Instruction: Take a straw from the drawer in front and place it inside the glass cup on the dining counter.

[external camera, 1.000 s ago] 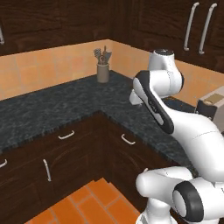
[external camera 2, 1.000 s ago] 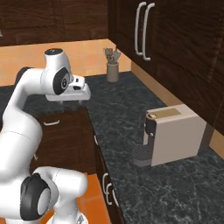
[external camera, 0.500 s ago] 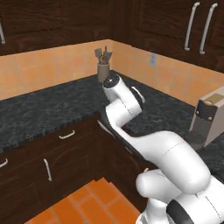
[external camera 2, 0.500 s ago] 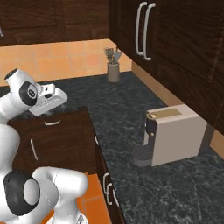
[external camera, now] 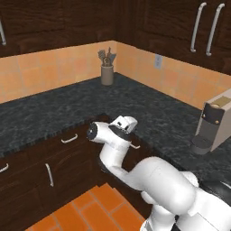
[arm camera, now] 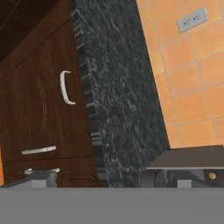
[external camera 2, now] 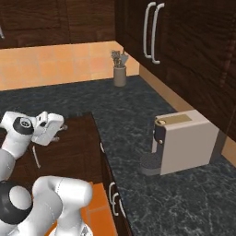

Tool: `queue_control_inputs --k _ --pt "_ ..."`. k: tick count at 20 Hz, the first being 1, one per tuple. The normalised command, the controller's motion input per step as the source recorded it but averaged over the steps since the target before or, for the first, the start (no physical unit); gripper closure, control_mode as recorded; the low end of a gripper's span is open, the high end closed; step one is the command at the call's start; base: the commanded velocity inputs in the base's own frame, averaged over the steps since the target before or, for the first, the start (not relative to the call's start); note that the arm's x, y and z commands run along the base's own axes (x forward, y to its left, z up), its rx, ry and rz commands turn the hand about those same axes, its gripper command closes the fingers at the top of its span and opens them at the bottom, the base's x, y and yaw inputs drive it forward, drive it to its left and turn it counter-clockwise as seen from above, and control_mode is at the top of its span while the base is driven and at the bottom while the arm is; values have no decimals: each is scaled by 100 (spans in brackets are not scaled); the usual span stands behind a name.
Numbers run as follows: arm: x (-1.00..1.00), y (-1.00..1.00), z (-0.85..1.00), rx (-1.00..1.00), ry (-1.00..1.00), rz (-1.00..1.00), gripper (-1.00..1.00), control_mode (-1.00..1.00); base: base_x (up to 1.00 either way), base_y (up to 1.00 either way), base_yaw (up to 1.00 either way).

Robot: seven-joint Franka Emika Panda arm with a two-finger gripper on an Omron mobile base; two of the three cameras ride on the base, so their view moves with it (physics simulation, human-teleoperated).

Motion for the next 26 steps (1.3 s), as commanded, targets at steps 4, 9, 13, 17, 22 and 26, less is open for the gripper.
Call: queue_control_inputs --k 4,9,13,17,22,26 --pt "29 0 -67 -22 0 -2 -100 -100 0 0 0" --pt "53 -4 -54 -10 0 -2 -100 -100 0 0 0" --pt "59 -18 -39 -3 0 -5 -100 -100 0 0 0" --pt "62 -24 -46 0 1 -6 -100 -100 0 0 0" --pt "43 -23 -49 -2 0 -6 -100 -100 0 0 0" --pt "15 -20 -46 -11 0 -5 -100 -100 0 0 0"
